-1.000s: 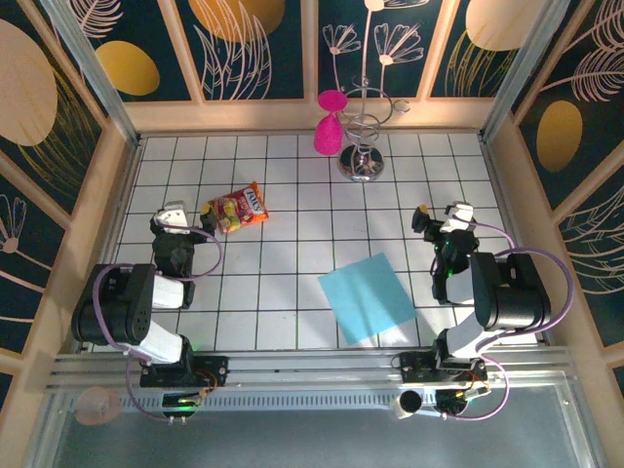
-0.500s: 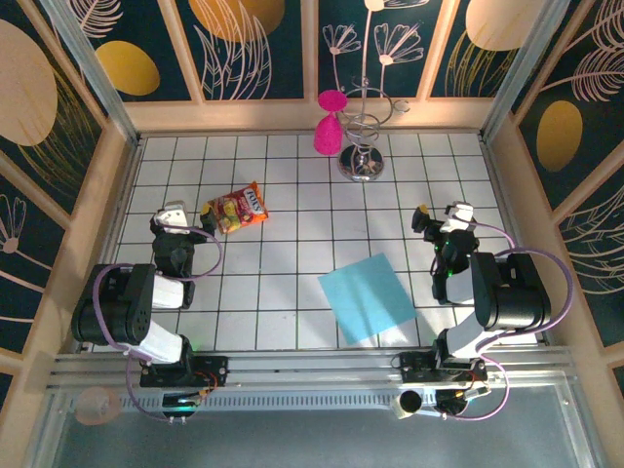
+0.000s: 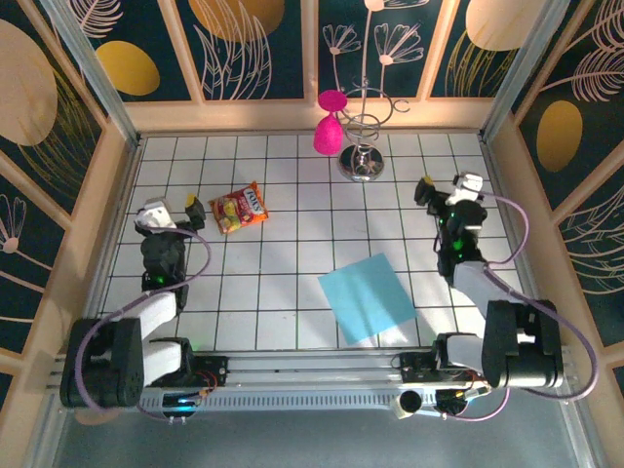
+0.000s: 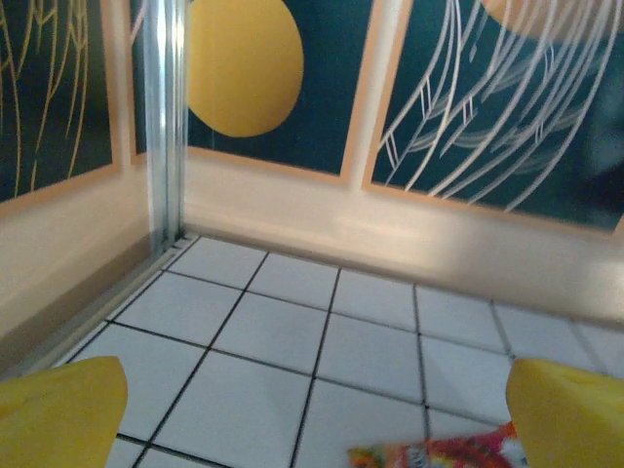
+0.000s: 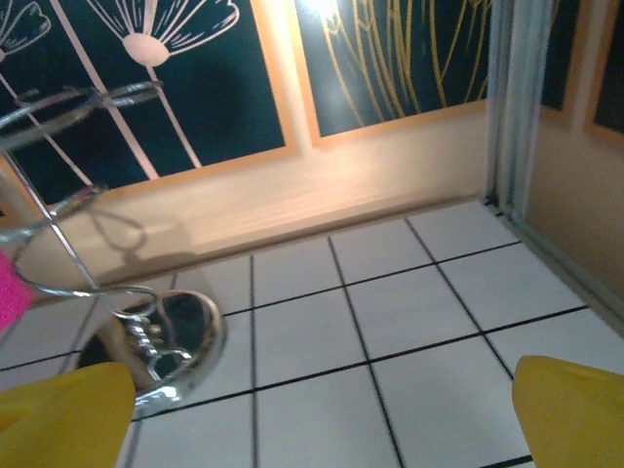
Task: Fold a paper plane with a square sheet of paper (pick it up from the middle)
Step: Move the square sheet of paper to the center of the table.
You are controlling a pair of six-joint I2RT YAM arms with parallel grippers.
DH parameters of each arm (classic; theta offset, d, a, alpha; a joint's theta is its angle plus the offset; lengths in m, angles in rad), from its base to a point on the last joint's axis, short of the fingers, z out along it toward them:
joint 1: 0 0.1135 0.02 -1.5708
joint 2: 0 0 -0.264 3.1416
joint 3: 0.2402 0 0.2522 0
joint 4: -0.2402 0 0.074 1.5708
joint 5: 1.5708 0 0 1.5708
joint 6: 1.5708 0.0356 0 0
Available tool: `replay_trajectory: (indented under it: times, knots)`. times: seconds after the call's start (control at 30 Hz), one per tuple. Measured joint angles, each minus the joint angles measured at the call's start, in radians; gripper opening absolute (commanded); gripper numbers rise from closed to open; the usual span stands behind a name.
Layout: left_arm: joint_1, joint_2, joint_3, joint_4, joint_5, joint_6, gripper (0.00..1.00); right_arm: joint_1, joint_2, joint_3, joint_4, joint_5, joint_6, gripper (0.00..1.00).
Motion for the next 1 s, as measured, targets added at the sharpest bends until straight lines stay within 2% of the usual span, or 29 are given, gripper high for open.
replay_trajectory:
  times: [0.13,0.3,0.47,0.63,0.77,1.0]
  knots:
    - [0.0,-0.087,0.108,-0.196,0.017,-0.148,0.99,0.08,-0.014,0.198,-0.322,-0.017,0.093,0.99]
    - [0.0,-0.112,0.173,-0.352,0.12,-0.277,0.99,0.229,-0.014,0.316,-0.647,-0.09,0.205,0.95]
    - [0.0,-0.101,0.202,-0.457,0.246,-0.344,0.99,0.377,0.007,0.318,-0.859,-0.163,0.322,0.8]
    - [0.0,-0.076,0.208,-0.491,0.35,-0.389,0.99,0.485,0.047,0.267,-0.935,-0.22,0.441,0.73]
    - [0.0,-0.039,0.208,-0.489,0.422,-0.421,0.97,0.563,0.098,0.221,-0.931,-0.274,0.513,0.66]
    - [0.0,0.006,0.208,-0.476,0.502,-0.467,0.96,0.612,0.206,0.201,-0.874,-0.32,0.58,0.62]
